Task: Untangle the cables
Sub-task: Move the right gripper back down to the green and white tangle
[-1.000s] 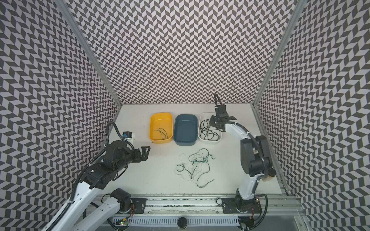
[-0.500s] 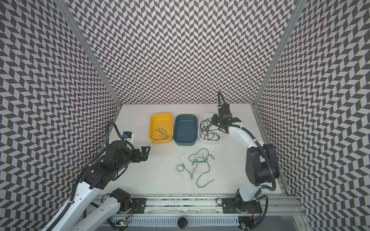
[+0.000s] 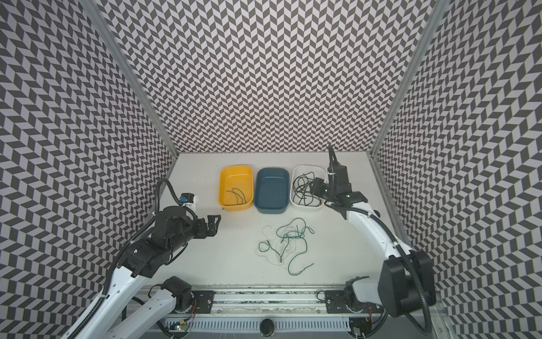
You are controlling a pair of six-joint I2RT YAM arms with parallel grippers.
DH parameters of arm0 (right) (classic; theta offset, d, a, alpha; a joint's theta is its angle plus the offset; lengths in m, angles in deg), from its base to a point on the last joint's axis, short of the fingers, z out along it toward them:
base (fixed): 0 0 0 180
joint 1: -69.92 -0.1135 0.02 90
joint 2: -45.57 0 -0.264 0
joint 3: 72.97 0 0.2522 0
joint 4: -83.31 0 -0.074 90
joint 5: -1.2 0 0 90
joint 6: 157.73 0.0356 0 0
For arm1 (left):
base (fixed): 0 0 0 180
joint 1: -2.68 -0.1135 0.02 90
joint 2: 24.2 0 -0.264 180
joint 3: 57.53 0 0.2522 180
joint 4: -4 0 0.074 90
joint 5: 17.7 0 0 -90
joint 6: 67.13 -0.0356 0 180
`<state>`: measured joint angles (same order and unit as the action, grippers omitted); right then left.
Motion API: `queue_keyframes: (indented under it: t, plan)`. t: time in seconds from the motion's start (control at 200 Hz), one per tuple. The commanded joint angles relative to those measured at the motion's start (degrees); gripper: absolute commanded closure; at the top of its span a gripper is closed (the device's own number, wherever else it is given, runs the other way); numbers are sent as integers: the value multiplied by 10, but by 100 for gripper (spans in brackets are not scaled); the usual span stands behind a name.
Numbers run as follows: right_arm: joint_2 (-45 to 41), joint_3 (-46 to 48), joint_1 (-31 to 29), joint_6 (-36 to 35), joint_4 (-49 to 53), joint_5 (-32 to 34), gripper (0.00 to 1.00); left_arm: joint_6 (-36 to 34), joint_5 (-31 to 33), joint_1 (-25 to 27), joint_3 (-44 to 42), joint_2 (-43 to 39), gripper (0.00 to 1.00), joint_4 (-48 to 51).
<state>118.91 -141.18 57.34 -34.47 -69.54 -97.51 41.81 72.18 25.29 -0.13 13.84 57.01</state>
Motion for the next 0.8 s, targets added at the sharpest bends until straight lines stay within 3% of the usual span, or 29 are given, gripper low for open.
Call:
queue_keyframes:
  t: [0.0, 0.15, 0.27, 0.601, 0.796]
  plan:
    - [-59, 55, -39, 1, -4, -10, 49, -8, -17, 4, 0, 4, 0, -8]
    - [-130, 148, -107, 12, 14, 26, 47, -11, -32, 5, 1, 7, 0, -10]
    - [-165, 214, -122, 48, 0, 18, 46, -13, -40, 4, 1, 9, 0, -10]
    - [-208, 290, -202, 100, 10, 38, 46, -14, -46, 7, 1, 11, 0, -8]
    - [-285, 354, -229, 147, 50, 83, 46, -15, -48, 8, 1, 13, 0, -9]
